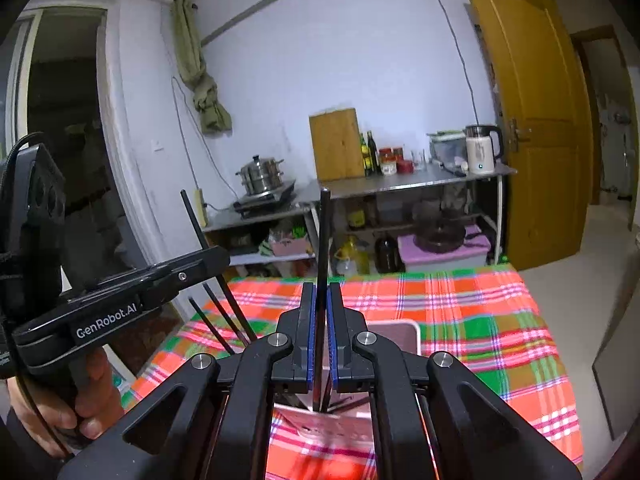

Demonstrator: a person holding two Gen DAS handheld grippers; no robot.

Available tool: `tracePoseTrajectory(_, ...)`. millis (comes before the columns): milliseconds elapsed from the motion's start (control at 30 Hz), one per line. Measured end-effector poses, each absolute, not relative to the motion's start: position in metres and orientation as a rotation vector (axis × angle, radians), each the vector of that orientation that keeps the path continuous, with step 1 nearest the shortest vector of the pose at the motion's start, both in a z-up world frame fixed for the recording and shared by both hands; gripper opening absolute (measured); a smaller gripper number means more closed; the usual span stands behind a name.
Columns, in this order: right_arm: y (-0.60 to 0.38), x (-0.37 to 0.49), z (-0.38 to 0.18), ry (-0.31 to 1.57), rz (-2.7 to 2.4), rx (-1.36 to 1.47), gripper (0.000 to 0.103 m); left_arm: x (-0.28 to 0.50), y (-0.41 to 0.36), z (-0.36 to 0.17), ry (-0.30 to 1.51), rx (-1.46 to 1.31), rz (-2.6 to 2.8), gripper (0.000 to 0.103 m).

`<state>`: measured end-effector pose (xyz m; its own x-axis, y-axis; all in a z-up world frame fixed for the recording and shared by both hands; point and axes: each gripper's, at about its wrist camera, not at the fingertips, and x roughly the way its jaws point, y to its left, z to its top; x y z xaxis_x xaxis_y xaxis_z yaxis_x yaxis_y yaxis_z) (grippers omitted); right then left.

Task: Organize utensils
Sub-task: 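Open the left tool into the basket while the right tool releases its chopstick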

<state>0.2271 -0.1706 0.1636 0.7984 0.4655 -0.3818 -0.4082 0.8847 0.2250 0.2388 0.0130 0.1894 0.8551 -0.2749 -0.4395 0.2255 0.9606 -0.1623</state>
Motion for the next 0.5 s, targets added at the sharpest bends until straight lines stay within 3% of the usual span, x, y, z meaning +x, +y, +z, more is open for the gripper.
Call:
tracePoseTrajectory(267,-0.159,0.23,0.132,0.533,0.485,0.095,0.005,0.239,0.014,0.165,0.528,-0.125,-0.273,0.006)
tracePoseTrajectory(400,-0.163,0.23,0.128,0.553,0.492,0.109,0.005,0.23,0.017,0.163,0.52,-0.137,-0.286,0.026)
tracePoseTrajectory(500,-0.168,0.223,0.131,0.537,0.492,0.119,0.007,0.22,0.02,0.167,0.496,-0.151,-0.294,0.029)
